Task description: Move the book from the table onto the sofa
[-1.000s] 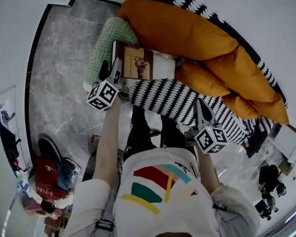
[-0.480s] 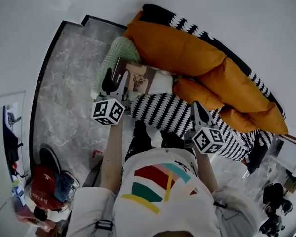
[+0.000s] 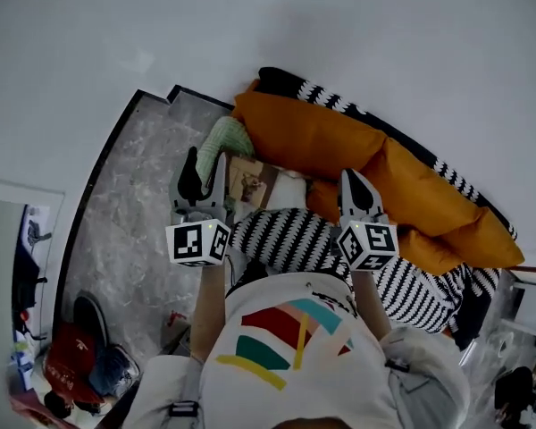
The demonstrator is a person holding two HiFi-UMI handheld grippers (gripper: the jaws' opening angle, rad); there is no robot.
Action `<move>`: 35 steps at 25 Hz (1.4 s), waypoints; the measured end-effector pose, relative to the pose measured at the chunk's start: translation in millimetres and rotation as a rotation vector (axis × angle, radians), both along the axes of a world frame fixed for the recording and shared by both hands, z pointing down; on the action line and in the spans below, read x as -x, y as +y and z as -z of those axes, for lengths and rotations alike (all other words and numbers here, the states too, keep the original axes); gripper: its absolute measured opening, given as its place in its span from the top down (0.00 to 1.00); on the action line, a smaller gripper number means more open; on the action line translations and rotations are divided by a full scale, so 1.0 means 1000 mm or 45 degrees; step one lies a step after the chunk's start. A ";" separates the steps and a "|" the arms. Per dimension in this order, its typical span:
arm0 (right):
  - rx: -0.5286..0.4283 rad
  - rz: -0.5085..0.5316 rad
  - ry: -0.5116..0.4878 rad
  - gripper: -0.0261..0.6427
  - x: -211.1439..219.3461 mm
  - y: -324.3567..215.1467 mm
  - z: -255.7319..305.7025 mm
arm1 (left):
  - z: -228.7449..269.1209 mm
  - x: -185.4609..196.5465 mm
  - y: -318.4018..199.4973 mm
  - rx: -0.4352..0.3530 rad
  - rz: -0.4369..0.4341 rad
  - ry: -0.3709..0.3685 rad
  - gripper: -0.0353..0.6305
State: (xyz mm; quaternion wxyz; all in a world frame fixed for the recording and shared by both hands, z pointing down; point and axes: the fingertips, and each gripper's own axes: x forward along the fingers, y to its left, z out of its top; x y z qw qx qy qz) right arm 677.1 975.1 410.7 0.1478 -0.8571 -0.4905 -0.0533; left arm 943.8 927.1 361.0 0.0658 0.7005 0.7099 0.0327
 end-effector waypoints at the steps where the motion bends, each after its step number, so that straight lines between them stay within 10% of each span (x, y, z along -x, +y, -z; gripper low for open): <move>1: 0.056 0.024 0.020 0.94 -0.007 0.004 0.017 | 0.016 0.002 -0.004 0.031 0.018 0.031 0.64; 4: 0.230 0.106 0.074 0.94 -0.039 0.007 0.072 | 0.057 0.007 -0.018 0.071 0.118 0.166 0.93; 11: 0.507 0.360 0.188 0.94 -0.106 -0.040 0.143 | 0.099 0.058 -0.036 0.162 0.138 0.393 0.94; 35: 0.407 0.406 0.038 0.94 -0.095 -0.081 0.108 | 0.094 0.093 -0.044 0.118 0.071 0.382 0.94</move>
